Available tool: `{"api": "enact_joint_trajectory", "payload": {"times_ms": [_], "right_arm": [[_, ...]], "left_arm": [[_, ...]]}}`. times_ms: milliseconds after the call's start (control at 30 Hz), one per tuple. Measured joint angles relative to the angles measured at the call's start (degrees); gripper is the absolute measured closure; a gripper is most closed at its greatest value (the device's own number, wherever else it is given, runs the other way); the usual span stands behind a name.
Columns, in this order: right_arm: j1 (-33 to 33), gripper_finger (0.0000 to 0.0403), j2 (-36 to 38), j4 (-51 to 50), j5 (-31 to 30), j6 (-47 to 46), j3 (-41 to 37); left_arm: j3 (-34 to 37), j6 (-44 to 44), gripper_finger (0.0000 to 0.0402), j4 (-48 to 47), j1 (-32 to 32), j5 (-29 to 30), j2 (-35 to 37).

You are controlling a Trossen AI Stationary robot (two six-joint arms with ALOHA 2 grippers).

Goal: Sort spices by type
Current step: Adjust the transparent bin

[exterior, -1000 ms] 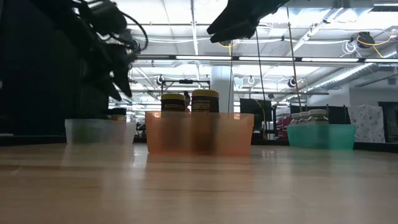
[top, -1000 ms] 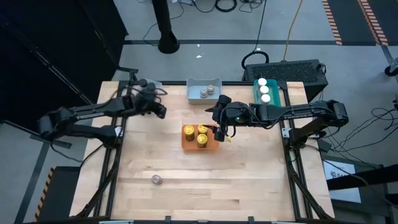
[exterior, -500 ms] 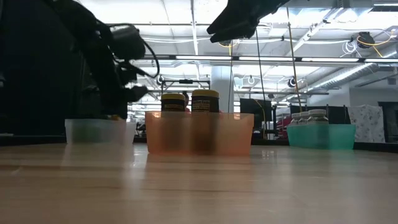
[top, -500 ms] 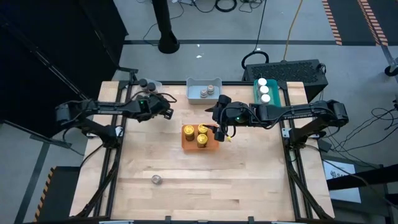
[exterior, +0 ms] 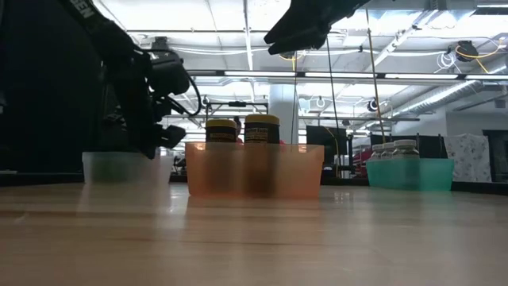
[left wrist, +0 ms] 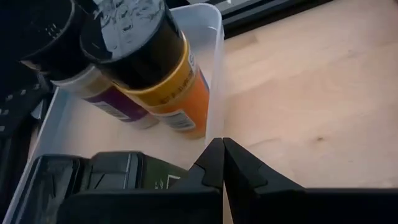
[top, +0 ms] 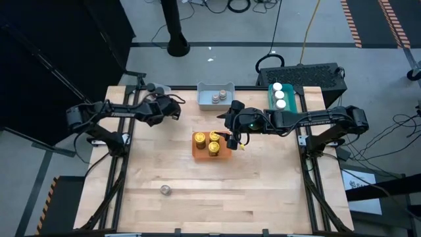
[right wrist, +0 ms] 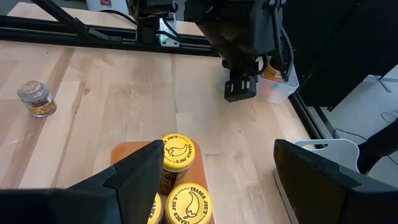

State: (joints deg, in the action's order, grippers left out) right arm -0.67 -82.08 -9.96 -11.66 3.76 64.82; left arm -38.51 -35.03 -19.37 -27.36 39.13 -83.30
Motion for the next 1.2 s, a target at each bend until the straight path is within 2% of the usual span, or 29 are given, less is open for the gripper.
{"api": "enact_joint_trajectory", "payload": {"times_ms": [267, 433, 767, 1200], "right_arm": [[0.0, 0.0117, 0.0, -0.1, 0.0, -0.1, 0.0], [0.0, 0.0117, 0.0, -0.1, 0.0, 0.2, 0.0], [0.0, 0.0117, 0.0, -0.1, 0.0, 0.1, 0.0], [0.0, 0.0117, 0.0, -0.1, 0.0, 0.2, 0.0]], "left_arm": [[0.0, 1.3, 0.0396, 3.4, 2.0, -2.2, 0.3], [-0.1, 3.9, 0.0396, 9.1, 2.6, -2.2, -1.6], [0.0, 5.5, 0.0396, 14.7, -1.4, 1.4, -9.0], [0.0, 7.1, 0.0396, 15.9, -6.6, 5.1, -9.6]]}}
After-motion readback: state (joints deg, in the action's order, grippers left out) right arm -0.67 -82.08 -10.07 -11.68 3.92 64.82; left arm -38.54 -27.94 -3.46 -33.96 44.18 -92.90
